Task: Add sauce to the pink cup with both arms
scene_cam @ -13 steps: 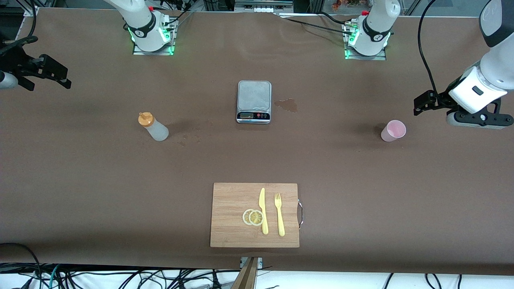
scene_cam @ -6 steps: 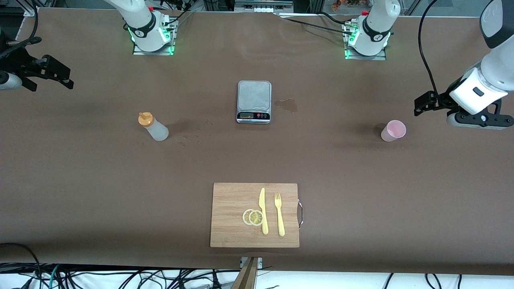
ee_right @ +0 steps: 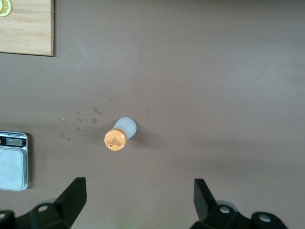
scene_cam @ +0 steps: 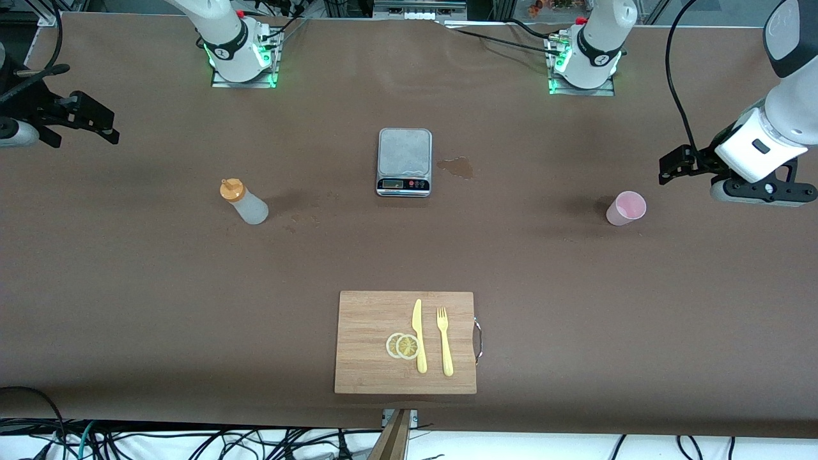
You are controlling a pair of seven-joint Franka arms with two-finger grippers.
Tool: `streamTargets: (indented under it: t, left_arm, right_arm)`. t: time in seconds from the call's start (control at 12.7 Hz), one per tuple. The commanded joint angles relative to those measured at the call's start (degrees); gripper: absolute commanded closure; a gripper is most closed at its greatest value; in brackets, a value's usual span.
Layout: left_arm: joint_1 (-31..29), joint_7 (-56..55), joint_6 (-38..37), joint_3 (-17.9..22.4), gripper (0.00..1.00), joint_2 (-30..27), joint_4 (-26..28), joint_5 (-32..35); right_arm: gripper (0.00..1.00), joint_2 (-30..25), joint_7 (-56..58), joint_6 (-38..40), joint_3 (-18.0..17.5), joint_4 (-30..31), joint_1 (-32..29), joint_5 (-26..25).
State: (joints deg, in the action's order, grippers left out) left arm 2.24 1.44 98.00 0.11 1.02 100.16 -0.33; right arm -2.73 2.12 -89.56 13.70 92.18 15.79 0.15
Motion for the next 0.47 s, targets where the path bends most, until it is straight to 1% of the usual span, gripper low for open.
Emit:
streamTargets:
  t: [0.0, 0.16, 0.39]
  left_arm:
    - [0.0, 0.9, -1.6, 0.2, 0.00, 0.6, -1.6, -0.6]
    - [0.1, 0.6, -4.5, 0.2, 0.00, 0.5, -1.6, -0.6]
    - [0.1, 0.7, -4.6, 0.0, 0.00, 0.5, -1.7, -0.6]
  right_arm:
    - [0.00, 0.4, -1.0, 0.3, -0.2, -0.9, -0.1, 0.7]
    - [0.00, 0.4, -1.0, 0.4, -0.2, -0.9, -0.1, 0.7]
    - [0.00, 0.4, -0.5, 0.4, -0.3, -0.8, 0.0, 0.3]
